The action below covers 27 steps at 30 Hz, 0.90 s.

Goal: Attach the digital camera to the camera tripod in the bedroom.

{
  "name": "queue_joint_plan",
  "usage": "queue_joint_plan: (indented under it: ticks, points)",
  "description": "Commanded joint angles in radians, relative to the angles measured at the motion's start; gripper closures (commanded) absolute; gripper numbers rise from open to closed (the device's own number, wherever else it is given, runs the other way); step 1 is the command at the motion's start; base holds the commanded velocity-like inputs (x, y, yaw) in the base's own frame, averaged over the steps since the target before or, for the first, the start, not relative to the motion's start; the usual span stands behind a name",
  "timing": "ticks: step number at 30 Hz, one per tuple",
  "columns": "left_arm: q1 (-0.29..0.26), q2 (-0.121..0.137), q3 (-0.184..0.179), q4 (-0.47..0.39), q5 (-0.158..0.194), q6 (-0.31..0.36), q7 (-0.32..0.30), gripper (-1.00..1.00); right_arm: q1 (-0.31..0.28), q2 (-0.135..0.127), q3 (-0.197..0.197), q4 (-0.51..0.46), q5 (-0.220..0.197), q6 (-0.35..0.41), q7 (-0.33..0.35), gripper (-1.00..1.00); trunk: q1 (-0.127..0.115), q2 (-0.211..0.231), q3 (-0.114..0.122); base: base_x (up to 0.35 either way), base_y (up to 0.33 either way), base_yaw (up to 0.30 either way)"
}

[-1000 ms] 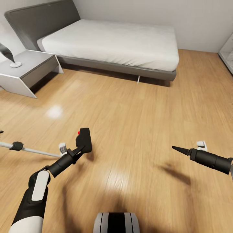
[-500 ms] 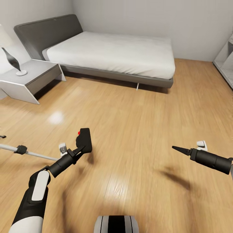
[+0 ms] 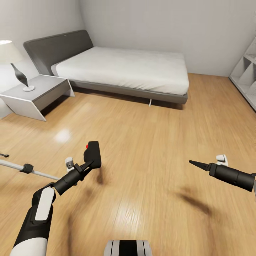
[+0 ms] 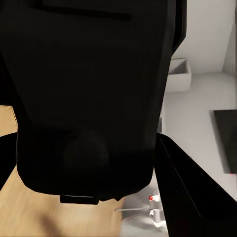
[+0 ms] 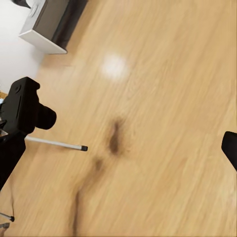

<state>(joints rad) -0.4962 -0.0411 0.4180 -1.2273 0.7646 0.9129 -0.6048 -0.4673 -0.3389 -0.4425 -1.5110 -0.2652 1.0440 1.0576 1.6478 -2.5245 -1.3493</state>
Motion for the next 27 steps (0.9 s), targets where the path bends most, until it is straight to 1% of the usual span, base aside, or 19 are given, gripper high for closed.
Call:
queue_joint_plan:
  ticks: [1, 27]
  points:
    - [-0.001, -0.001, 0.003, 0.000, -0.005, 0.004, -0.007, 1.00, -0.001, 0.000, -0.001, 0.000, 0.003, 0.003, 0.005, -1.00, -0.001, 0.000, 0.003, 0.000, 0.000, 0.000]
    - [-0.001, -0.002, 0.005, 0.007, 0.002, 0.004, -0.011, 1.00, -0.001, 0.001, 0.001, 0.000, 0.005, 0.003, 0.005, -1.00, -0.012, 0.006, 0.104, 0.000, 0.000, 0.000]
